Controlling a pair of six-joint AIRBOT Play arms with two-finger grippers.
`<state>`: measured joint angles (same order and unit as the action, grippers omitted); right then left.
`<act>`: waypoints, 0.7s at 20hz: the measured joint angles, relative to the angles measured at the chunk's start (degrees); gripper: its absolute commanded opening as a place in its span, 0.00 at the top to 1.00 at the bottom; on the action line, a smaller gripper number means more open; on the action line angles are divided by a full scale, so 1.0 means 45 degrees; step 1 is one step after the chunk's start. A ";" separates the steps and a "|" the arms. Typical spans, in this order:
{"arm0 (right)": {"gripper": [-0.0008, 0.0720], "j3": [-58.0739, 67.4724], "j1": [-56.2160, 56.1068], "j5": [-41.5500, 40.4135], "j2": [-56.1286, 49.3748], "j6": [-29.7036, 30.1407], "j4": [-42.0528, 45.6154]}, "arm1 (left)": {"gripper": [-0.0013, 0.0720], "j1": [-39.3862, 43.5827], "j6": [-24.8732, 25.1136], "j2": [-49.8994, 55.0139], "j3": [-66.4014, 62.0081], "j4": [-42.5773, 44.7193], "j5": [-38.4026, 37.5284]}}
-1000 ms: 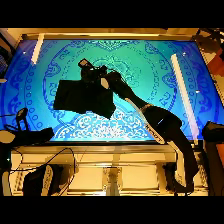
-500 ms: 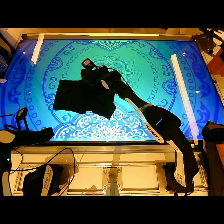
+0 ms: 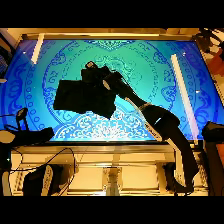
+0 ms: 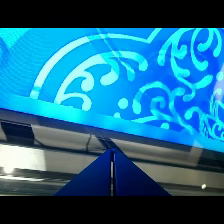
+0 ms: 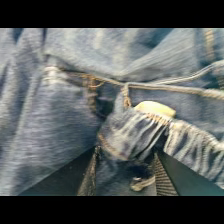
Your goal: Fold the clothes and pants, and hang the long-sleeved shirts on hangers.
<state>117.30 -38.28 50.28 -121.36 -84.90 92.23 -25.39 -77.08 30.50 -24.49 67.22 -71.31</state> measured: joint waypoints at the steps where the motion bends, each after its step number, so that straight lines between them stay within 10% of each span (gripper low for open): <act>1: 0.70 0.0000 0.0000 0.0000 -0.0024 0.0000 -0.0253 | 0.94 0.0000 0.0000 0.0000 0.0000 0.0000 0.0000; 3: 0.95 0.0000 0.0015 0.0049 -0.0053 -0.0010 -0.0622 | 0.94 0.0000 0.0000 0.0000 0.0000 -0.0005 0.0000; 14: 0.96 0.0010 0.0627 0.0544 0.1297 -0.0005 -0.1064 | 0.89 0.0000 0.0821 0.0117 -0.0321 -0.1039 0.0253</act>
<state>117.34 -35.46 52.73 -115.52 -84.93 87.44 -25.39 -73.38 31.03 -25.93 62.54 -70.17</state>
